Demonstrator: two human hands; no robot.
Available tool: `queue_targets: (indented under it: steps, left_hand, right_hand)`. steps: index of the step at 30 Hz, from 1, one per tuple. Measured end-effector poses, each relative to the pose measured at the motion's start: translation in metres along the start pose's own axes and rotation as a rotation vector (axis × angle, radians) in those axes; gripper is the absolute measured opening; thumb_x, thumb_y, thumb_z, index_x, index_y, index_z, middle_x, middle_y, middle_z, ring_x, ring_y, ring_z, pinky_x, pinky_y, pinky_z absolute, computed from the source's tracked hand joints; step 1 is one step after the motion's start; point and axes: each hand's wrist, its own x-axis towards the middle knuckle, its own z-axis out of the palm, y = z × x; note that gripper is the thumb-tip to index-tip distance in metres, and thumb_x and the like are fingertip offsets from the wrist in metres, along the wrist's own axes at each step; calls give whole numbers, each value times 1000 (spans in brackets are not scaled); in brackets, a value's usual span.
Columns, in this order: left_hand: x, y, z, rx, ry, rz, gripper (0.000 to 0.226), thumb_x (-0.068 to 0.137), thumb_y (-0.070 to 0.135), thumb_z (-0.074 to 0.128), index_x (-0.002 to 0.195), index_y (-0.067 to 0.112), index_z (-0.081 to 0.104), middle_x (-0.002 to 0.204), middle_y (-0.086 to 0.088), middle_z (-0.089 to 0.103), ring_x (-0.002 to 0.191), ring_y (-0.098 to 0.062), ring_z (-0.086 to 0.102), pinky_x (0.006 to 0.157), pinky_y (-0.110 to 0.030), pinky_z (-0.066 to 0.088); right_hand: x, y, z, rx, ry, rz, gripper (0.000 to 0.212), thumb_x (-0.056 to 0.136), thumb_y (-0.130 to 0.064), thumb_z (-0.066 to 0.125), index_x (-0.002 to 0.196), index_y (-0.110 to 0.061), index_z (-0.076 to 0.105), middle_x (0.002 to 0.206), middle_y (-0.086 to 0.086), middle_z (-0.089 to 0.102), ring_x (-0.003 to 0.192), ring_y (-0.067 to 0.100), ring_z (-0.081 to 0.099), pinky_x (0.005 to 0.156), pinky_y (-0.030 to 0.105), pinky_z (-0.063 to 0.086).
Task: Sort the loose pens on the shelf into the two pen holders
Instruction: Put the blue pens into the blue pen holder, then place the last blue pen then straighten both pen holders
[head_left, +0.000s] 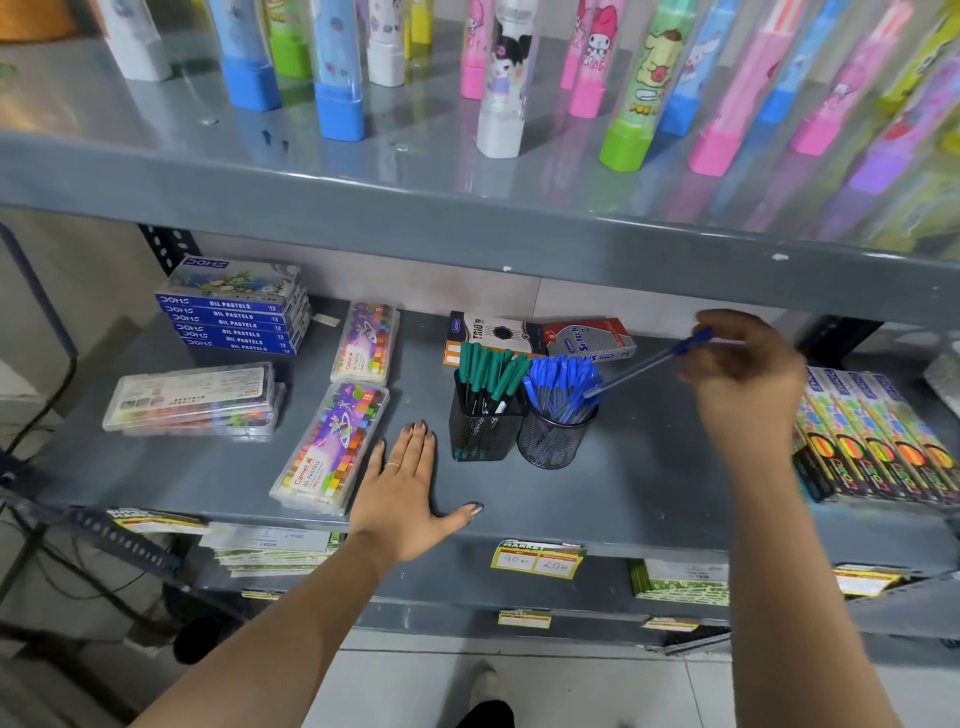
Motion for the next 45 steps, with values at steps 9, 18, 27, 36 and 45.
queue_targets:
  steps: [9, 18, 27, 36, 45]
  left_hand:
    - [-1, -1, 0, -24, 8, 5, 113, 78, 91, 10, 157, 12, -8, 166, -3, -12, 150, -16, -18, 122, -43, -11]
    - [-3, 0, -3, -80, 23, 5, 114, 78, 91, 19, 158, 12, -4, 167, -4, -8, 151, -15, -14, 121, -41, -13]
    - [30, 28, -66, -871, 124, -93, 114, 58, 42, 96, 150, 17, 33, 141, 5, 51, 129, -16, 48, 109, -29, 30]
    - [73, 27, -51, -1176, 41, -110, 86, 59, 8, 96, 133, 14, 52, 122, 0, 67, 112, -14, 63, 105, -40, 48]
    - [53, 23, -47, -1133, 28, -86, 81, 61, 14, 96, 131, 17, 54, 116, 6, 66, 104, -10, 62, 88, -18, 47]
  right_hand:
    - [-22, 24, 65, -519, -188, -36, 24, 76, -7, 59, 92, -21, 71, 83, 8, 75, 76, 32, 69, 70, 36, 57]
    - [-41, 55, 67, -636, -249, -310, 33, 79, -15, 67, 112, -16, 70, 122, 10, 54, 109, 31, 46, 79, 36, 51]
    - [-57, 102, 57, 0, -438, 414, 137, 62, -12, 90, 152, -35, -11, 148, -12, 36, 127, -4, 44, 109, 34, 37]
    - [-59, 118, 78, -1, -405, 470, 53, 53, -14, 91, 94, -33, 64, 101, -6, 74, 94, 14, 72, 91, 45, 55]
    - [-72, 118, 60, -26, -375, 464, 52, 52, -24, 91, 97, -31, 66, 96, -10, 76, 91, 9, 72, 87, 35, 57]
